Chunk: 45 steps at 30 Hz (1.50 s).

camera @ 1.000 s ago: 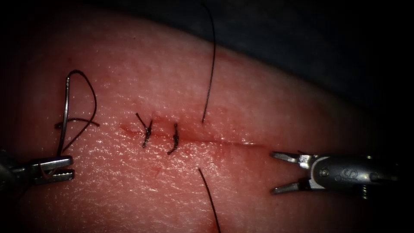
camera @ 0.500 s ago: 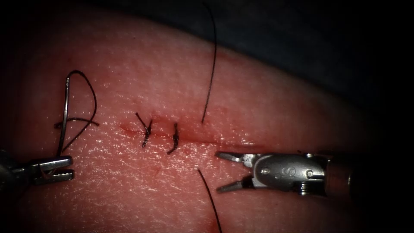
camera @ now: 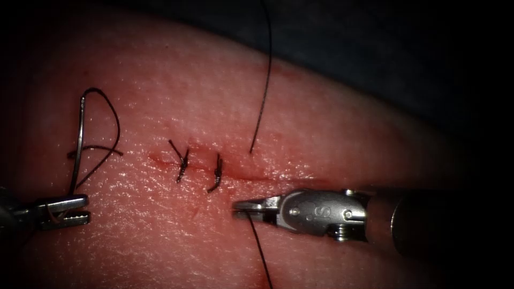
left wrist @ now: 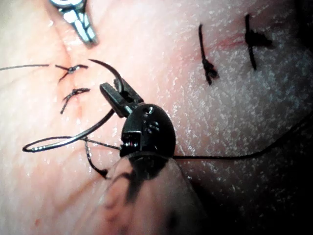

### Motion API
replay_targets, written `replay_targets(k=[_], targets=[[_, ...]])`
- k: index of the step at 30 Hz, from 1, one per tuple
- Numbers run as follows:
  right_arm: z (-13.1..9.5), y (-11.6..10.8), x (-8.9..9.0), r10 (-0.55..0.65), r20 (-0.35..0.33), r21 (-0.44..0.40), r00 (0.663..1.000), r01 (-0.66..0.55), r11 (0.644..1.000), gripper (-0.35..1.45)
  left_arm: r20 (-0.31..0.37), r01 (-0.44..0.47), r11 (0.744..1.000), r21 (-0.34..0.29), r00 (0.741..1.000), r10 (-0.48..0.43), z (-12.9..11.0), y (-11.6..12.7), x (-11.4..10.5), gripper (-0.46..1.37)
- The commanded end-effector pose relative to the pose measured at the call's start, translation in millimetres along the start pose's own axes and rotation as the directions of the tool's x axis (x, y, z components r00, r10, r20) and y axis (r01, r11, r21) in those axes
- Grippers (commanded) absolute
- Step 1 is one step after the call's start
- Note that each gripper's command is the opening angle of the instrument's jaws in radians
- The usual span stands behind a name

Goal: Wound Closure
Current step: Repeatably pull the suture through the incision with the right tool

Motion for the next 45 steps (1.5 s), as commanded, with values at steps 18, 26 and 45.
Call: replay_targets(k=[18, 26, 45], targets=[[-1.9, -3.8, 3.0, -0.092, -0.007, 0.076, 0.996, 0.092, 0.993, -0.35, 0.0, 0.0, 1.0, -0.004, 1.0, 0.0, 0.0, 0.0, 0.0, -0.35], [-3.4, -8.7, 4.6, -0.123, -0.002, 0.155, 0.992, 0.121, 0.98, -0.35, 0.0, 0.0, 1.0, -0.004, 1.0, 0.0, 0.0, 0.0, 0.0, -0.35], [-7.0, -15.8, 6.7, -0.169, 0.004, 0.245, 0.986, 0.163, 0.956, -0.35, 0.001, 0.0, 1.0, -0.003, 1.0, 0.0, 0.2, 0.1, 0.1, -0.35]])
